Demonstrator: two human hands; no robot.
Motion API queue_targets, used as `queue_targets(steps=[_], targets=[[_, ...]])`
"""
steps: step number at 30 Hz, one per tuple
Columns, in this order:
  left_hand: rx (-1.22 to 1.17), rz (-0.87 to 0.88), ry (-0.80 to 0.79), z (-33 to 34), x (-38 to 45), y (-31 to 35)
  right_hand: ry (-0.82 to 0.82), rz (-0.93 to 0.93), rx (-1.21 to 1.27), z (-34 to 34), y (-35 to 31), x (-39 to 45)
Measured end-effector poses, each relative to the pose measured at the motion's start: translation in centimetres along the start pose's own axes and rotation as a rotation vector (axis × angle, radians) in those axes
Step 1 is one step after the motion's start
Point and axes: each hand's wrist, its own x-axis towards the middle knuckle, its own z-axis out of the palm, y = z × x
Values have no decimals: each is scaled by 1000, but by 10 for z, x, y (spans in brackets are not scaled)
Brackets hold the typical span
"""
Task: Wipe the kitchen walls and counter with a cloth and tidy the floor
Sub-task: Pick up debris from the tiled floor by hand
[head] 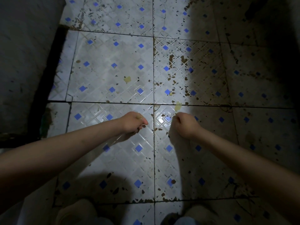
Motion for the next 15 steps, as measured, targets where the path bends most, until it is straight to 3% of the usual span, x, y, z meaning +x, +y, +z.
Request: queue_targets(steps=[3, 7, 15], targets=[[-250, -147, -49, 3, -2, 2, 38, 19, 63, -2, 0, 1], [-336, -195, -77, 5, -6, 4, 32, 25, 164, -2, 1, -1], [-109, -69, 54, 4, -7, 0, -20, 67, 212, 2, 7, 2]])
